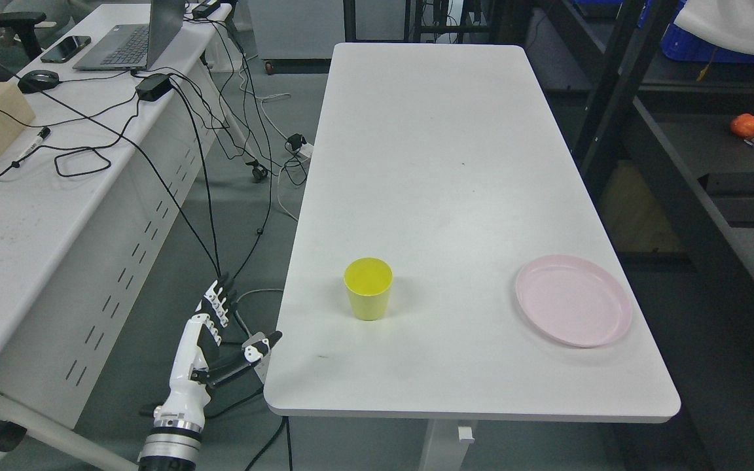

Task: Place yellow IKEA cup on middle right shelf
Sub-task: 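Raise the left hand from below the table toward the yellow cup, then close the left hand's fingers around the yellow cup's side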

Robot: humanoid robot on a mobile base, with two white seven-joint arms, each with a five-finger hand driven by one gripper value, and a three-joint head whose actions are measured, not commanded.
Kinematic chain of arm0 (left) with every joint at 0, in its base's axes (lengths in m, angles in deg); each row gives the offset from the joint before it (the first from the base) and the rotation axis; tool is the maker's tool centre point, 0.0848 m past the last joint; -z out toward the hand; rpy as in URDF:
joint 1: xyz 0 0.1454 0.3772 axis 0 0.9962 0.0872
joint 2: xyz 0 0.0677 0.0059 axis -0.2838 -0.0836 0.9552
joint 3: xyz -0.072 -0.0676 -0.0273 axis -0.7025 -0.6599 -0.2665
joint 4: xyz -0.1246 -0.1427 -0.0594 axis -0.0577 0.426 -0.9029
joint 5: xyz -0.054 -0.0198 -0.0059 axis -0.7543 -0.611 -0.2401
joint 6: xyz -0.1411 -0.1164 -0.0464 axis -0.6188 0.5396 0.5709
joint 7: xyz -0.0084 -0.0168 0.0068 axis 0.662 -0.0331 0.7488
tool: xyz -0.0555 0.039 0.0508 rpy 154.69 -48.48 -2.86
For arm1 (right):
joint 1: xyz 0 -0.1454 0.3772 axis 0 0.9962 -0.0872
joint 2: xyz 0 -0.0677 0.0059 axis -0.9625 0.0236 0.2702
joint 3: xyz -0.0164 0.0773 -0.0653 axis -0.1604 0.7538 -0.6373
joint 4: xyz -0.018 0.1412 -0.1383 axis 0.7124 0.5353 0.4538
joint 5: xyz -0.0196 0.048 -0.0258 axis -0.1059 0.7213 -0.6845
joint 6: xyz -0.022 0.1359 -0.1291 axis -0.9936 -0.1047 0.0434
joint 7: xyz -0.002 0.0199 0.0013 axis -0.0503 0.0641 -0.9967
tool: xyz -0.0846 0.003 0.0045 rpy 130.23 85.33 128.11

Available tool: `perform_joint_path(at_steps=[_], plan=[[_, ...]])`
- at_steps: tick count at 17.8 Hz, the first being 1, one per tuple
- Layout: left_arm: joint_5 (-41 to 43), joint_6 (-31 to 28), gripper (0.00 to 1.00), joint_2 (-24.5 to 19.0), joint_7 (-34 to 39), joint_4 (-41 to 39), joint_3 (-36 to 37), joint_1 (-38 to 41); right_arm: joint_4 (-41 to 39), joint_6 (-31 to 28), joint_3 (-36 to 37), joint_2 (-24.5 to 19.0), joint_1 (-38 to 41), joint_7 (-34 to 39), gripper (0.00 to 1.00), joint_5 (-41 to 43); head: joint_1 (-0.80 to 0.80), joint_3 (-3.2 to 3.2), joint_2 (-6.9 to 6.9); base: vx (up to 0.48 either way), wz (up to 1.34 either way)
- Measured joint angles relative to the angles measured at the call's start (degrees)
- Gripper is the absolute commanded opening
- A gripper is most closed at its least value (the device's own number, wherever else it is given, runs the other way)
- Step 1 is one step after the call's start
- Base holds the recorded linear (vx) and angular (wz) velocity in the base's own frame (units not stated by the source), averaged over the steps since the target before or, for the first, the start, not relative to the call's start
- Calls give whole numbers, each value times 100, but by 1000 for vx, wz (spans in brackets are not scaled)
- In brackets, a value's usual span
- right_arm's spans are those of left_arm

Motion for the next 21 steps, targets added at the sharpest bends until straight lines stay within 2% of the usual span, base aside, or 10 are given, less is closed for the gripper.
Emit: perform_joint_path(at_steps=[7, 21], plan=[[9, -325, 99, 1, -6, 176, 264, -305, 0, 1, 0, 0, 0, 0, 99, 0, 0, 0, 0, 0, 0], [31, -342, 99, 1, 10, 1004, 1173, -1110, 0, 3, 0, 0, 0, 0, 99, 0, 0, 0, 0, 0, 0]])
